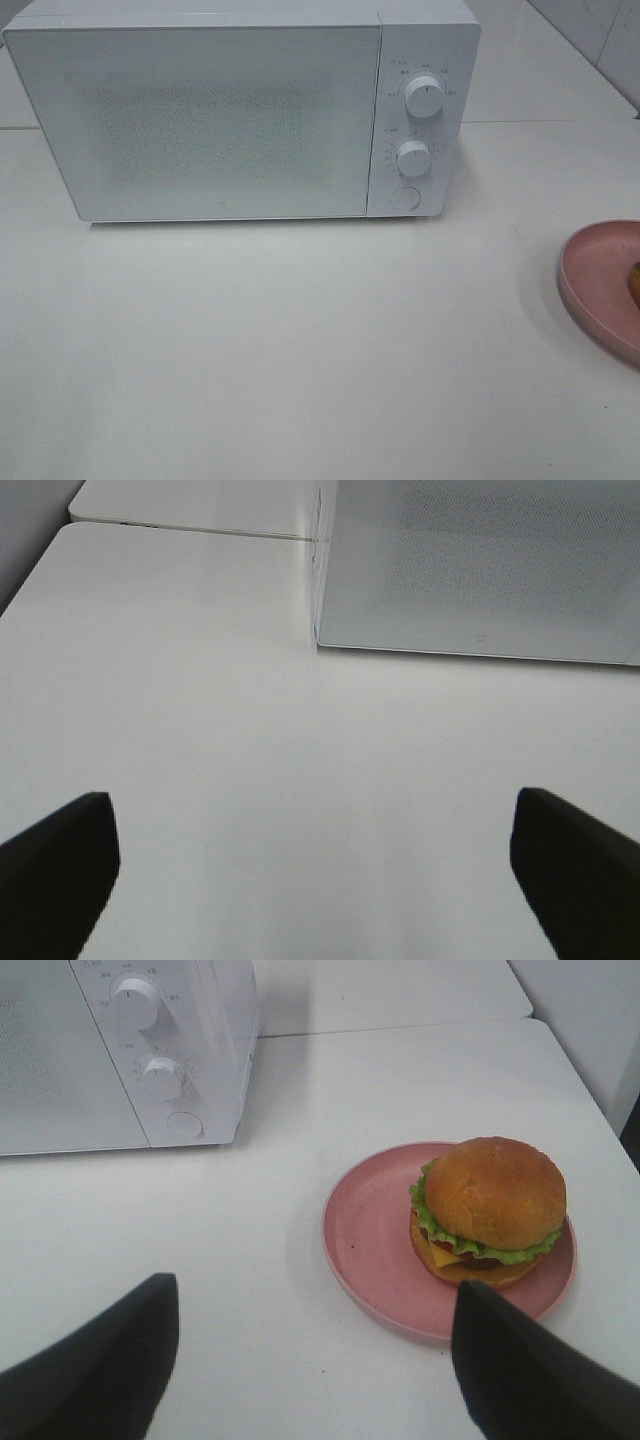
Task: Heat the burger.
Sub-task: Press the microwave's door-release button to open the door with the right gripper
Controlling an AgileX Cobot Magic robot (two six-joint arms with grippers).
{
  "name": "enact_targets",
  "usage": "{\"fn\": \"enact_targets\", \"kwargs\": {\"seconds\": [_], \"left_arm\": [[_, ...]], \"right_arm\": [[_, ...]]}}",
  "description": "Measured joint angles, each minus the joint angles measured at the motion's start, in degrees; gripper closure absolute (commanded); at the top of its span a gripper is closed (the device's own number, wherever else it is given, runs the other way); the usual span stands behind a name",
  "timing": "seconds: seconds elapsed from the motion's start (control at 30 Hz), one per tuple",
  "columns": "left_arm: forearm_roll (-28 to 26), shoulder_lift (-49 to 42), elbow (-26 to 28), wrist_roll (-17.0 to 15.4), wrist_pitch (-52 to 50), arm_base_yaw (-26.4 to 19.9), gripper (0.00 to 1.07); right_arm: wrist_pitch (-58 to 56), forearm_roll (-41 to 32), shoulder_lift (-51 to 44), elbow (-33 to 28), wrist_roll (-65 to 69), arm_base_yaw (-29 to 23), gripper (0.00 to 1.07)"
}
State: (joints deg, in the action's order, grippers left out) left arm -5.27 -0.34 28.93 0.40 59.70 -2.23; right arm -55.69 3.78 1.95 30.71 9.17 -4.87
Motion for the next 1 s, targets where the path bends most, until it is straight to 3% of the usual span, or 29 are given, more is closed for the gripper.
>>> {"fn": "enact_targets", "kwargs": {"seconds": [1.0], "left_arm": [[0.0, 0.0, 0.0, 0.0, -0.1, 0.0, 0.07]], "right_arm": [[23.4, 0.0, 27.8, 0.0, 0.2, 0.0, 0.34]]}}
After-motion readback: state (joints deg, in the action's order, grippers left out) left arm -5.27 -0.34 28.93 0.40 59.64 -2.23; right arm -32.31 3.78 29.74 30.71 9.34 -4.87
